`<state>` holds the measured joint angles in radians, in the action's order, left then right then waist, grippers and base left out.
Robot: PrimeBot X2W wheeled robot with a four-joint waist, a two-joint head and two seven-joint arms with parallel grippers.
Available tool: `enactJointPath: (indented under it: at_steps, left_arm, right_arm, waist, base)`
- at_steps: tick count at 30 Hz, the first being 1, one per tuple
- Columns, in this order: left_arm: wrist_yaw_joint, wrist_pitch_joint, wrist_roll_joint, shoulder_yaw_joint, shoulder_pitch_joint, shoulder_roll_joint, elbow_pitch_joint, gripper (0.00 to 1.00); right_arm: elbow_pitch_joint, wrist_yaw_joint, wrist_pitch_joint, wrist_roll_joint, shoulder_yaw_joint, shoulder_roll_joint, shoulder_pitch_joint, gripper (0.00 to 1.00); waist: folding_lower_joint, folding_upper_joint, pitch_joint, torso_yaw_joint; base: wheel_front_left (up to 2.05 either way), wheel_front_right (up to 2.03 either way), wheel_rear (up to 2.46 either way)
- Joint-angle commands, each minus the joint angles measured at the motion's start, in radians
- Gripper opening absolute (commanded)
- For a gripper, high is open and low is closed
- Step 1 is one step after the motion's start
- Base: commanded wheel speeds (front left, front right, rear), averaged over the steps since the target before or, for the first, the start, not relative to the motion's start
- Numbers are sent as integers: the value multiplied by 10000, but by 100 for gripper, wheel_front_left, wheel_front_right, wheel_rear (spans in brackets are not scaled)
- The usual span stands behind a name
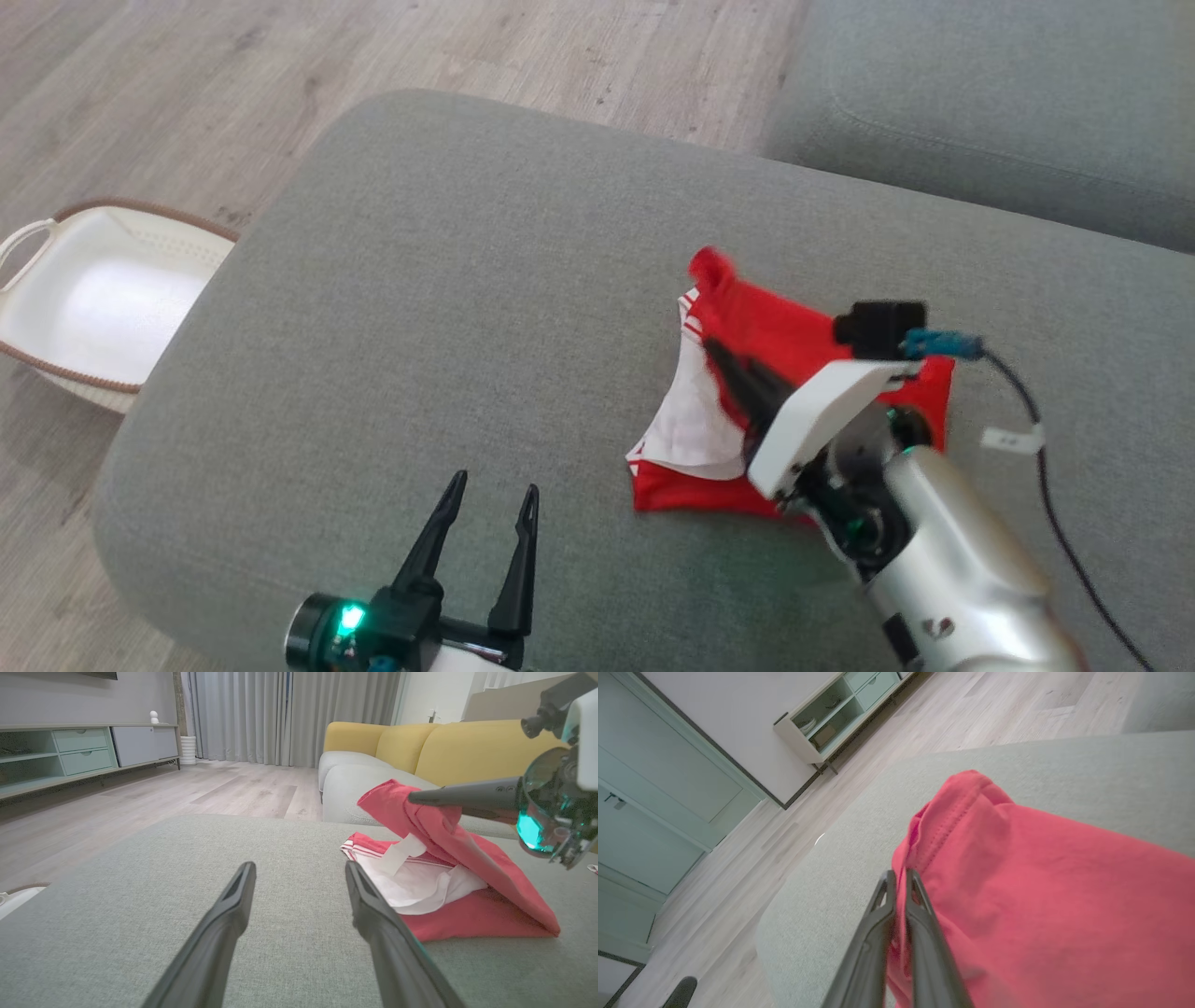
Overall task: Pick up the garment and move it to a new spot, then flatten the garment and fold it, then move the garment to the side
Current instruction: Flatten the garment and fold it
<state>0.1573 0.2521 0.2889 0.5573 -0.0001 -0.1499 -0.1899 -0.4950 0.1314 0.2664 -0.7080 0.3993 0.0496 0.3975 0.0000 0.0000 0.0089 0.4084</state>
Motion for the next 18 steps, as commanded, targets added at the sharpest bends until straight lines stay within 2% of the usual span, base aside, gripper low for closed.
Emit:
enactJointPath:
  at_steps: [1, 2, 3, 4, 5, 8, 11, 14, 18]
  left_arm:
    - [-18, 97, -114, -348, -345, 96, 280, 100]
    - [-27, 97, -129, -355, -340, 118, 273, 100]
    - [-38, 97, -147, -356, -342, 141, 261, 100]
    - [-52, 97, -163, -355, -351, 166, 247, 100]
    - [-72, 97, -181, -352, -370, 189, 233, 100]
    - [-89, 97, -214, -404, -385, 225, 185, 100]
    - [-49, 97, -201, -564, -298, 231, 223, 100]
    - [53, 97, -122, -827, -101, 243, 335, 100]
    - [106, 97, -65, -1059, 45, 262, 478, 100]
  right_arm:
    - [258, -7, -231, -209, 351, 8, 237, 0]
    - [158, -7, -329, -301, 564, 8, 220, 0]
    - [82, -7, -445, -409, 784, 8, 218, 13]
    - [4, -7, -556, -530, 977, 8, 222, 74]
    - [-58, -7, -746, -640, 1096, 7, 242, 100]
    - [-162, -7, -1374, -954, 1339, 7, 317, 100]
    - [-257, -7, -2319, -831, 1093, 7, 321, 100]
    - [-287, -7, -3354, 12, 710, 150, 192, 100]
    - [-260, -7, -4203, 892, 257, 486, -207, 100]
  waist:
    - [0, 0, 33, 33]
    - [0, 0, 45, 40]
    - [0, 0, 59, 42]
    - [0, 0, 70, 38]
    - [0, 0, 77, 28]
    - [0, 0, -1, -88]
    - [0, 0, -200, -299]
    - [0, 0, -396, -665]
    - [0, 0, -566, -1119]
  base:
    - [0, 0, 0]
    - [0, 0, 0]
    - [0, 0, 0]
    - [0, 0, 0]
    - [0, 0, 0]
    - [0, 0, 0]
    - [0, 0, 0]
    - [0, 0, 0]
    - [0, 0, 0]
